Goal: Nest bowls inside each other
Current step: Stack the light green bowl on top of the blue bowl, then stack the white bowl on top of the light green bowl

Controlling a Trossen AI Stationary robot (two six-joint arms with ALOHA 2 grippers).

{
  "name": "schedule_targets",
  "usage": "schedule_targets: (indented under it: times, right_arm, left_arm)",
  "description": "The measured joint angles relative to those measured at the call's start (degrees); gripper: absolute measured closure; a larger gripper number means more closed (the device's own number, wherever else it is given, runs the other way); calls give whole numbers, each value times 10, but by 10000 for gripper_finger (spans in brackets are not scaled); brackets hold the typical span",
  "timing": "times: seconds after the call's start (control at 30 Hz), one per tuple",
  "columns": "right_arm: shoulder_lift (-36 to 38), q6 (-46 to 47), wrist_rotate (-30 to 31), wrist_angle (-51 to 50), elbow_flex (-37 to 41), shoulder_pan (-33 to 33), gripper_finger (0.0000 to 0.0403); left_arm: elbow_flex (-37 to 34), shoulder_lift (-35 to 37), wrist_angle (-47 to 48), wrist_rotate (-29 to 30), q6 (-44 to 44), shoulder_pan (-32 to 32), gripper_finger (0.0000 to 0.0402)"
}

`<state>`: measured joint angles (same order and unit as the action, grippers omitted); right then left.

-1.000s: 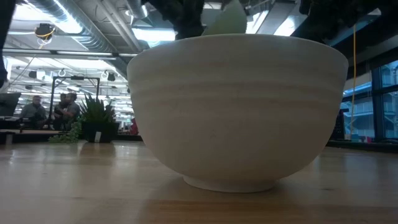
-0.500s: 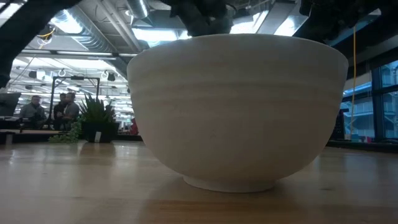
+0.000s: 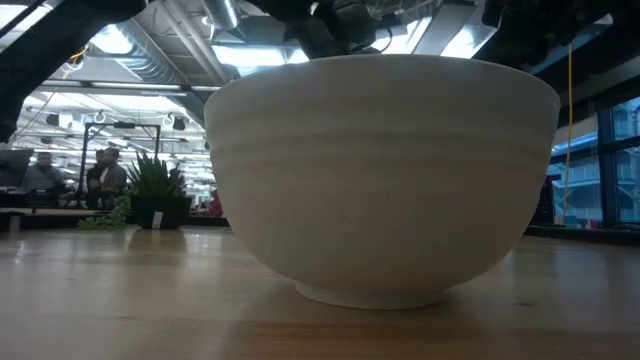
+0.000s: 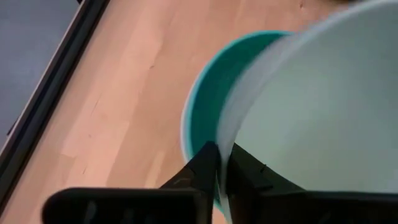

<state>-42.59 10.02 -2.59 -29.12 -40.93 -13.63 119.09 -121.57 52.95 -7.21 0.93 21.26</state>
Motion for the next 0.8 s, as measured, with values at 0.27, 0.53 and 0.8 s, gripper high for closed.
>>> schedule_targets:
  times: [0.27,0.53,0.8]
  right_arm:
    - [0,0,0,-1,0,0,157]
    - [0,0,0,-2,0,0,157]
    - [0,3,0,-21,0,0,157]
  left_arm:
    - [0,5,0,-3,-28,-1,338]
    - [0,11,-31,-43,-48,0,256]
    - [-1,46,-100,-40,-82,8,227]
